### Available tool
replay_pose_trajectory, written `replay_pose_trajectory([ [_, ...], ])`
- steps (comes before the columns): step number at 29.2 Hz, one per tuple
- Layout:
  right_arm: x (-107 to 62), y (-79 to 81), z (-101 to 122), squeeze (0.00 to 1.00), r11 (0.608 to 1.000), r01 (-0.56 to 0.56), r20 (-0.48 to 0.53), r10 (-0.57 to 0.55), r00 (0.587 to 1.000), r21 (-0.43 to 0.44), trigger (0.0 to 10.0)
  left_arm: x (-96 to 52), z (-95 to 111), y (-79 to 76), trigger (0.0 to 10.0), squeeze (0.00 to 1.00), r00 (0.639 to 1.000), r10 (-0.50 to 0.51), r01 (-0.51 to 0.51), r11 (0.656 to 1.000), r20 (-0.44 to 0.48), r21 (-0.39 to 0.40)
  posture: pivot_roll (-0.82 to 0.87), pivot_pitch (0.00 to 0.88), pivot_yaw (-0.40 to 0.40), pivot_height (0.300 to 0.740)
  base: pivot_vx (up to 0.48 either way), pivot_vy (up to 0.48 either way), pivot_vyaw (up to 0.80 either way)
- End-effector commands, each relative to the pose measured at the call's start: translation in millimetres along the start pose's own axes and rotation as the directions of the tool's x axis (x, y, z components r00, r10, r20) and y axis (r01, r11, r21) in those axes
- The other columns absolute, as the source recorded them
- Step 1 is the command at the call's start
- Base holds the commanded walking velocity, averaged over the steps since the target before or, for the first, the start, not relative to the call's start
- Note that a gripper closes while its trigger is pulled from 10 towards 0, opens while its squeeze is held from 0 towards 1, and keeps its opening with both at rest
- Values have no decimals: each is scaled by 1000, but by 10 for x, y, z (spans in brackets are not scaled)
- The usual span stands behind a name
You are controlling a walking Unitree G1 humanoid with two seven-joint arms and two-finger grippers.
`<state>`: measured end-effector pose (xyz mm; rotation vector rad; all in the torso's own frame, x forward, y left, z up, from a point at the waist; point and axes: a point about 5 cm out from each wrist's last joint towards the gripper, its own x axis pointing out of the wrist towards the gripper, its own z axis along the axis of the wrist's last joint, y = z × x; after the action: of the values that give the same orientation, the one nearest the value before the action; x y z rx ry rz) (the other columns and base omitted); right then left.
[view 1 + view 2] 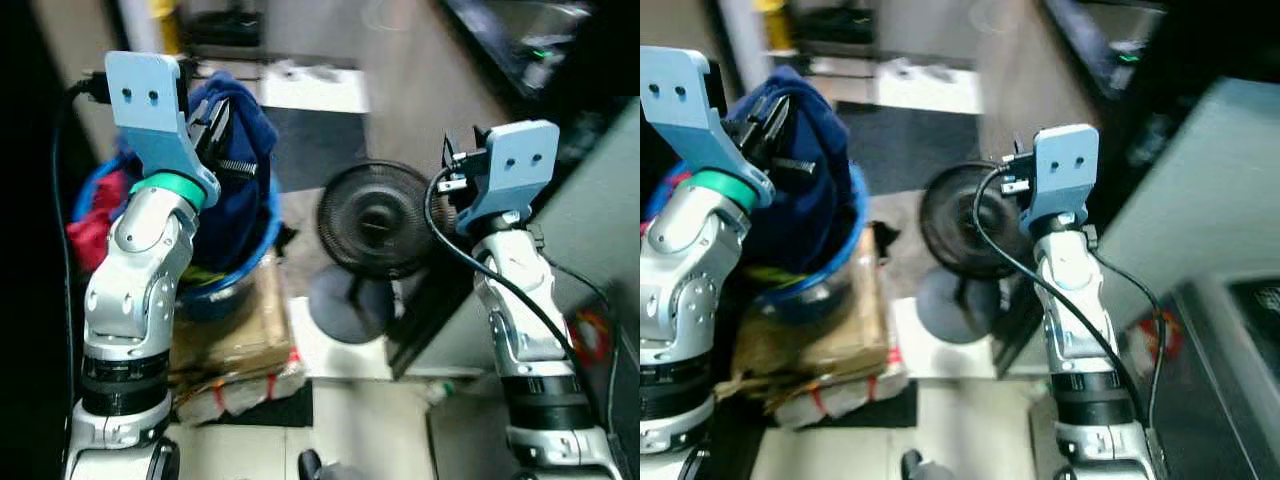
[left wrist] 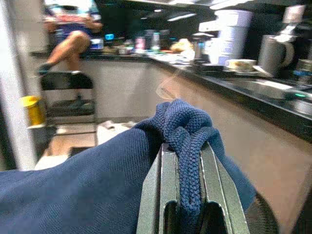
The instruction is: Clothes washing
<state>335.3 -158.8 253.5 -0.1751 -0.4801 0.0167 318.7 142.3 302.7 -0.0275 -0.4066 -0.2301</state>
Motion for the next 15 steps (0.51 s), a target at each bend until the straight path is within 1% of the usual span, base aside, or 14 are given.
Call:
replay_pose_trajectory([
  [1,9,23,-8,0,1000,0,-11,0,1000,16,10000,11,23,-4,10000,0,1000,-5,5,1000,15,7,-1,45,15,740,0,0,-800],
  [8,19,46,1,0,1000,0,-8,1,1000,26,10000,29,51,8,10000,0,1000,-8,7,1000,23,11,3,44,19,740,0,0,-800],
  [15,22,56,-1,0,999,3,-10,-2,1000,41,10000,28,38,11,10000,0,1000,-7,7,1000,19,15,3,44,21,740,0,0,-800],
])
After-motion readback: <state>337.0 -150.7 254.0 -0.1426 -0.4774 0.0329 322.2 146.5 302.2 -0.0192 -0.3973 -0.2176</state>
